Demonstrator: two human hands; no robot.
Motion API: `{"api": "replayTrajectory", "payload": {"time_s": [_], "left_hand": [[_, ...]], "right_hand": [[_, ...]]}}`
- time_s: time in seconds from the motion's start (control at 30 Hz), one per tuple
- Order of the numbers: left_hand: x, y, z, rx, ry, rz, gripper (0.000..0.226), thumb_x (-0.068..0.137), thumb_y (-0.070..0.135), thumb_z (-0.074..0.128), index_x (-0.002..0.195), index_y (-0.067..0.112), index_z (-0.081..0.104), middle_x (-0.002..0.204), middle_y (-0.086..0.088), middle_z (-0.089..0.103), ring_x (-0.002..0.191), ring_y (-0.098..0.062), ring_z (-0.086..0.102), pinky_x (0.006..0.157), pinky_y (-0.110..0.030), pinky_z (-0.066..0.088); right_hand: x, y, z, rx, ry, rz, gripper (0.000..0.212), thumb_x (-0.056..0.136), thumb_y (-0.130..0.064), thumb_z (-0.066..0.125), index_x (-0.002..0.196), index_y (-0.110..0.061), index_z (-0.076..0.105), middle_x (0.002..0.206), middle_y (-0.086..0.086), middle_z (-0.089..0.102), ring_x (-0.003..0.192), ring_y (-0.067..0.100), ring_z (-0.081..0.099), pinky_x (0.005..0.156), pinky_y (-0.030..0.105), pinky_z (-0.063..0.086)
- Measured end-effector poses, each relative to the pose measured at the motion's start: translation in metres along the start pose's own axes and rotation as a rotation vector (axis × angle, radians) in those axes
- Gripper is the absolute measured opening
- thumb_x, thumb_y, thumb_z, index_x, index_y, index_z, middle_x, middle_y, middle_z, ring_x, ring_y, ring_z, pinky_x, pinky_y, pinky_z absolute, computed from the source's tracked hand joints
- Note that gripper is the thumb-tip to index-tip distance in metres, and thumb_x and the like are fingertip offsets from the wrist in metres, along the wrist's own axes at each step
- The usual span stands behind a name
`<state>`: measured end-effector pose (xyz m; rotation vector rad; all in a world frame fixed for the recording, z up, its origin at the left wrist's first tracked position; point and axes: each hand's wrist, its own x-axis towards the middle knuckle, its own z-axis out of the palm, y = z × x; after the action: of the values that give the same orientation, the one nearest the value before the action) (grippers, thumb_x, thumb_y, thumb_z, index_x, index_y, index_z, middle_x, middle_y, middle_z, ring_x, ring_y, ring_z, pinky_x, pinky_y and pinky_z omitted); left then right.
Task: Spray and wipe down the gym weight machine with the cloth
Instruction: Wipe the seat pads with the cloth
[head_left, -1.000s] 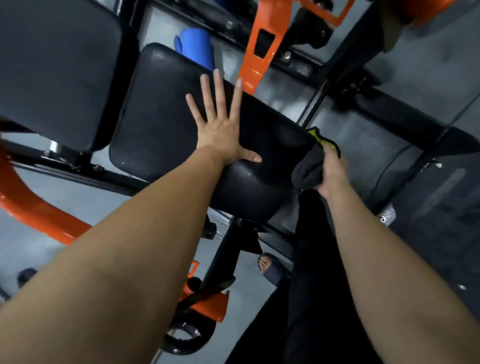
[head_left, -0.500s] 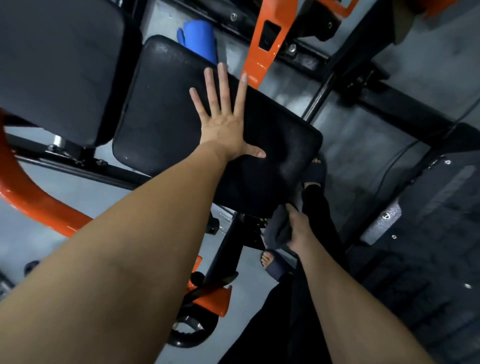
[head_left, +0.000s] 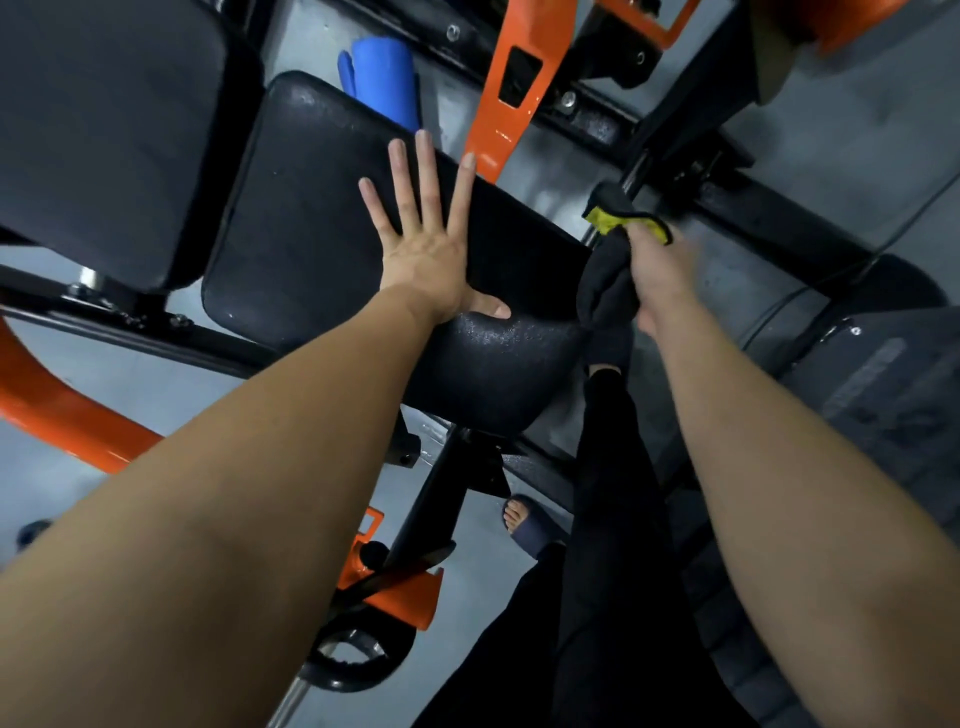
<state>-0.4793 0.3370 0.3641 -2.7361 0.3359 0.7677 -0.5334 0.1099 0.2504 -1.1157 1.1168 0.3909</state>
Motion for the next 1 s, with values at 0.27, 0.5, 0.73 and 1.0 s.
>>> {"api": "replayTrajectory", "payload": {"time_s": [0.27,0.5,0.73,1.0], "left_hand": [[0.001,-0.001,0.002,0.005,0.021,0.001,0.166,0.043,0.099,0.063,0.158,0.018,-0.026,0.161,-0.03,-0.027,0.148,-0.052,-0.023,0.109,-0.075,-0.015],[0.0,-0.001,0.001,0.016,0.012,-0.003,0.166,0.043,0.101,0.06,0.157,0.019,-0.028,0.16,-0.029,-0.03,0.147,-0.051,-0.028,0.108,-0.072,-0.02],[0.001,-0.002,0.007,-0.011,0.061,0.008,0.166,0.042,0.1,0.061,0.157,0.019,-0.027,0.161,-0.028,-0.028,0.149,-0.05,-0.026,0.11,-0.073,-0.017],[0.0,-0.001,0.003,-0.016,0.026,0.0,0.165,0.043,0.1,0.06,0.158,0.018,-0.026,0.161,-0.028,-0.028,0.148,-0.05,-0.026,0.107,-0.071,-0.022]], "right_hand": [[-0.056,0.093,-0.009,0.131,0.129,0.232,0.021,0.094,-0.03,0.067,0.108,-0.015,0.068,0.095,0.005,0.071,0.091,0.022,0.068,0.068,0.028,0.055],[-0.113,0.207,0.016,0.306,-0.12,0.635,0.036,0.101,-0.047,0.051,0.116,-0.017,0.064,0.102,0.006,0.071,0.093,0.023,0.069,0.099,0.044,0.053],[-0.054,0.143,-0.007,0.225,0.029,0.377,0.035,0.092,-0.034,0.068,0.115,-0.008,0.068,0.106,0.012,0.074,0.096,0.026,0.072,0.071,0.031,0.057],[0.038,0.041,-0.021,0.089,0.024,0.208,0.057,0.058,-0.062,0.075,0.099,-0.023,0.066,0.089,0.003,0.071,0.088,0.022,0.073,0.064,0.027,0.054]]}}
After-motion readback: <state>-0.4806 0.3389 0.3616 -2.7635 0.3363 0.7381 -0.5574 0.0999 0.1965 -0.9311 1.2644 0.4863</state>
